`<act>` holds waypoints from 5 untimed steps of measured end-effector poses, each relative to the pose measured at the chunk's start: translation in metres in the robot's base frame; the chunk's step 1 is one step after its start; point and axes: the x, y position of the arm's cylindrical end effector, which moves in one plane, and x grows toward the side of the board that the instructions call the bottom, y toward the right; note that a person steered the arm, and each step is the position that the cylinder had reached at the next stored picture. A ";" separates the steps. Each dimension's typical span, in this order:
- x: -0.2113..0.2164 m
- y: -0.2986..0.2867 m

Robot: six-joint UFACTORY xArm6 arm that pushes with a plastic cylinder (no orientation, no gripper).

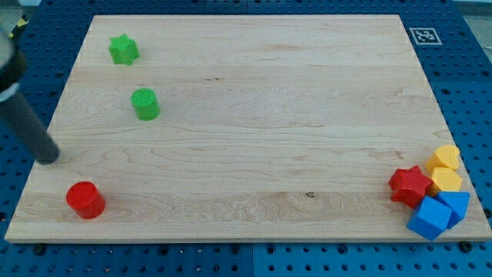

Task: Move your arm towards red circle

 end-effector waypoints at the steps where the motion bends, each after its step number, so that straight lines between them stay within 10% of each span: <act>1: 0.010 -0.009; 5: 0.076 0.039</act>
